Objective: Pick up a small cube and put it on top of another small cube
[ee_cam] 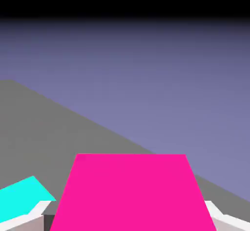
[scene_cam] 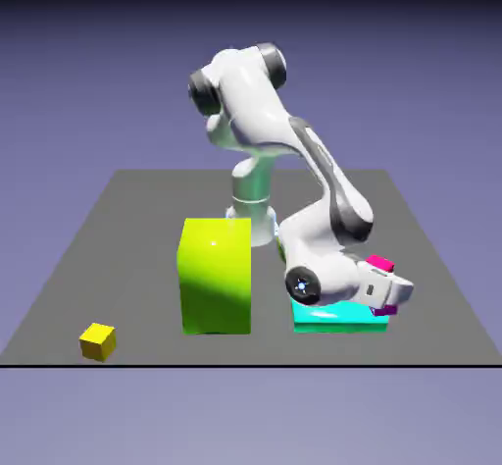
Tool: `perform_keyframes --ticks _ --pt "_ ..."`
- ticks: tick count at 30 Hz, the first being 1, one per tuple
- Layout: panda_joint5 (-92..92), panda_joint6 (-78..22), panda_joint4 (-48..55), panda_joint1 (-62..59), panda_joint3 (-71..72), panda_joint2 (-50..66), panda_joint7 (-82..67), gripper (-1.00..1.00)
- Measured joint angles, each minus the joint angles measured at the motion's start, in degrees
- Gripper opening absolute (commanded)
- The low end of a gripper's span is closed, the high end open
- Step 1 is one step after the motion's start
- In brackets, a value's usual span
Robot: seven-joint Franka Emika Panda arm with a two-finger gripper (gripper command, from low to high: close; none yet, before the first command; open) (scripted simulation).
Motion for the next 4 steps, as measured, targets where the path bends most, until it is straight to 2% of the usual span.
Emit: perform_keyframes --ticks 1,4 --pt "0.58 2.43 -1.80 0.83 0.24 -0.42 -0.80 1.00" --pt "0.10 -0.01 0.04 -0.02 0.00 0.01 0.00 1.00"
